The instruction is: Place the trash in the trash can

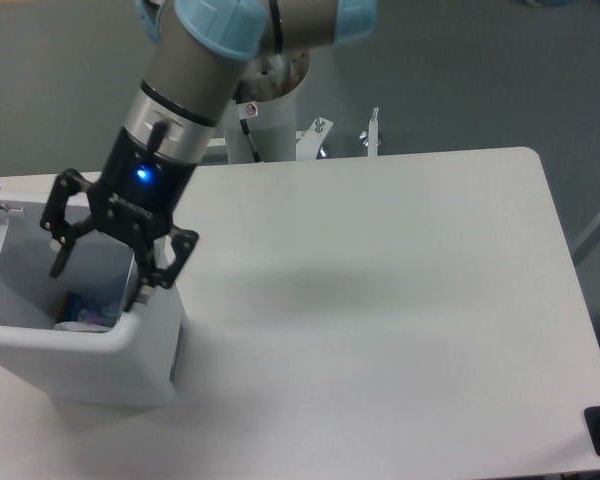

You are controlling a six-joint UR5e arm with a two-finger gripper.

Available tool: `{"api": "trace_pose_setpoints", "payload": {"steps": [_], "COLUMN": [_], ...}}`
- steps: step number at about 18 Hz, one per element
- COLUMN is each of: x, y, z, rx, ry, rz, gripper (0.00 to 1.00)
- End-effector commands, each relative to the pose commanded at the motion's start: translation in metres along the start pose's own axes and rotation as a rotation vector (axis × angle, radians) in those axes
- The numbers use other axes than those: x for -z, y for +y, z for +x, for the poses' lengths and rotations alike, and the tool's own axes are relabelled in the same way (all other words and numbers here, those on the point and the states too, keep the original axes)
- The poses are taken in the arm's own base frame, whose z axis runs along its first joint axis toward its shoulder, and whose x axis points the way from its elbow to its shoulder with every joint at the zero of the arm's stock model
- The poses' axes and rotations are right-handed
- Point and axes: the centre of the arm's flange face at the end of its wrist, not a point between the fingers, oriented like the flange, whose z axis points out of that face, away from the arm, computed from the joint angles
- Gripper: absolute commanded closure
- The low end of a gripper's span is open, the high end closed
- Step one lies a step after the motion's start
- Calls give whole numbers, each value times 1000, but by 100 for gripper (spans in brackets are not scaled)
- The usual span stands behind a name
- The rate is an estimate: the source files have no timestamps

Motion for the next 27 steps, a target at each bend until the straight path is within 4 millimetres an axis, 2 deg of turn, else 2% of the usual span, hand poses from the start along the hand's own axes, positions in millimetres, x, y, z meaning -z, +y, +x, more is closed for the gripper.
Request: {"api": "trace_pose_setpoints", "payload": {"steps": [2, 7, 9, 10, 11, 13, 16, 17, 19, 23, 27], "x": [2, -3, -12, -9, 2, 16, 24, 23, 28, 31, 38], "y": [6, 15, 27, 36, 46, 58, 80, 94, 106, 115, 129], "z": [-26, -71, -95, -116, -139, -169, -209, -218, -224, -222, -233], "rx": [-21, -42, -21, -3, 16, 32, 20, -22, -53, -150, -230], "ry": [-18, -42, -47, -67, -106, -152, -178, -243, -316, -313, -383], "rz": [-4, -15, -37, -46, -53, -63, -86, -169, -302, -404, -615], "gripper": [8, 0, 0, 0, 0, 0, 0, 0, 0, 0, 0]}}
